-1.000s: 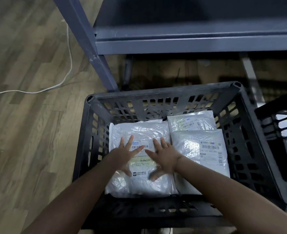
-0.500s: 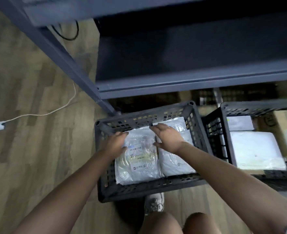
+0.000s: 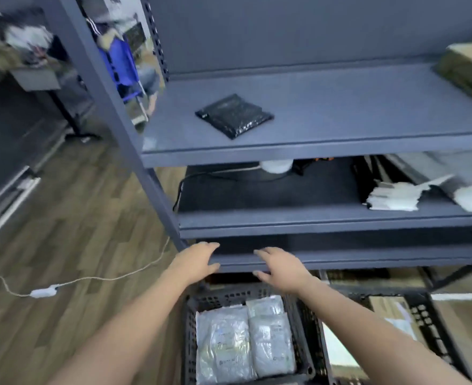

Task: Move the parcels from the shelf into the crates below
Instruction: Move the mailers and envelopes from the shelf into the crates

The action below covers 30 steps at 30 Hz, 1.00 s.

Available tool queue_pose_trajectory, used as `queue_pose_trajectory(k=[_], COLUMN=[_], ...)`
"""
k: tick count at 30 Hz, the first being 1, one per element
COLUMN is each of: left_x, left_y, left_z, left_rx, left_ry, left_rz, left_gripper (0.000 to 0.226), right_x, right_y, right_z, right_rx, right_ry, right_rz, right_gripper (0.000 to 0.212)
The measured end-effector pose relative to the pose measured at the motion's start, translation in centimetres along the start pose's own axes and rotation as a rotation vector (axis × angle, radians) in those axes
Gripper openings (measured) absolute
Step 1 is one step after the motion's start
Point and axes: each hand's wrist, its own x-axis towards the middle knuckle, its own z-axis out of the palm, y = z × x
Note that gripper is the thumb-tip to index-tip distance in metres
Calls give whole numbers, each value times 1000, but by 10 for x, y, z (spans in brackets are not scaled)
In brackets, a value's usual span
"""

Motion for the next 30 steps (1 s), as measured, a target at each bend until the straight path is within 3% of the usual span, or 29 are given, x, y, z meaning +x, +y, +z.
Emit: queue_pose_trajectory(k=[8, 16, 23, 30], left_x=[-57, -44, -2, 28], left_y=[51, 53, 29, -1], left_z=[-142, -221, -251, -249], left_rx=[54, 70, 134, 170], left_ry=[268, 535, 501, 425], left_rz=[123, 155, 77, 46], left_gripper=[56, 58, 72, 72], right_x=[-49, -33, 24, 85], right_y=[-21, -25, -37, -59], right_z=[-157, -230, -254, -260], right_rx=[-38, -48, -154, -191], right_ry=[240, 499, 469, 334], right_rz=[20, 84, 105, 92], right_gripper=[57, 55, 69, 68])
